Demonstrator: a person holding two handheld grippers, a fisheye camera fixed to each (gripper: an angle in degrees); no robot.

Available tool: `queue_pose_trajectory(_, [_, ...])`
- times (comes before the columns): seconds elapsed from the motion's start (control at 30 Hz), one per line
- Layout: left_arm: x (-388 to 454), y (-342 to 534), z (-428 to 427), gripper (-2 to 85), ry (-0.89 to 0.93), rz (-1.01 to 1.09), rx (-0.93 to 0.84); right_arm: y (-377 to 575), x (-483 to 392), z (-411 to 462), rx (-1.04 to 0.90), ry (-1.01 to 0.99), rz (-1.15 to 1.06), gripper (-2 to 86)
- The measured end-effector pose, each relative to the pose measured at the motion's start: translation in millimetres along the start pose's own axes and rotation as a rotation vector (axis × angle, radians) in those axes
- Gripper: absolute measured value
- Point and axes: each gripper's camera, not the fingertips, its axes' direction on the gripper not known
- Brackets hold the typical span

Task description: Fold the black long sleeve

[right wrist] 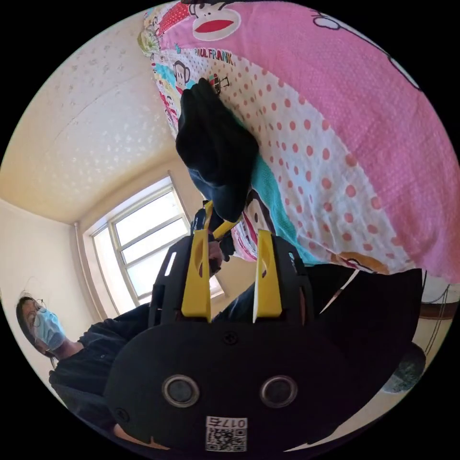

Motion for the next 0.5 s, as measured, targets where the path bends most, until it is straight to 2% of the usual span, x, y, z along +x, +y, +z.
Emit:
queue_pose_trajectory(0.07, [-2, 8, 11, 13.7, 0.044, -0.089, 0.016, -2, 10, 8, 0.038, -0.12, 0.06, 18.5])
queue_pose_trajectory(0.17, [5, 28, 24, 8.5, 0.28, -0.093, -0.002, -1, 16, 25, 0.101, -0.285, 0.109, 22.9])
queue_pose_trajectory(0.3, [35, 61, 20, 7.9, 0.338, 0.008, -0.038, -3, 10, 43, 0.209, -0.369, 0.132, 24.8])
queue_pose_trajectory(0.37, [53, 85, 12, 7.8, 0.362, 0.06, -0.059, -8, 2, 45, 0.285, -0.351, 0.147, 24.1])
queue_pose_trajectory(0.43, [66, 101, 1, 7.6, 0.33, 0.109, -0.058, -10, -6, 44, 0.319, -0.391, 0.103, 17.7])
queue_pose_trajectory(0.5, [76, 115, -14, 7.6, 0.295, 0.169, -0.036, -11, -19, 53, 0.25, -0.404, 0.1, 13.5])
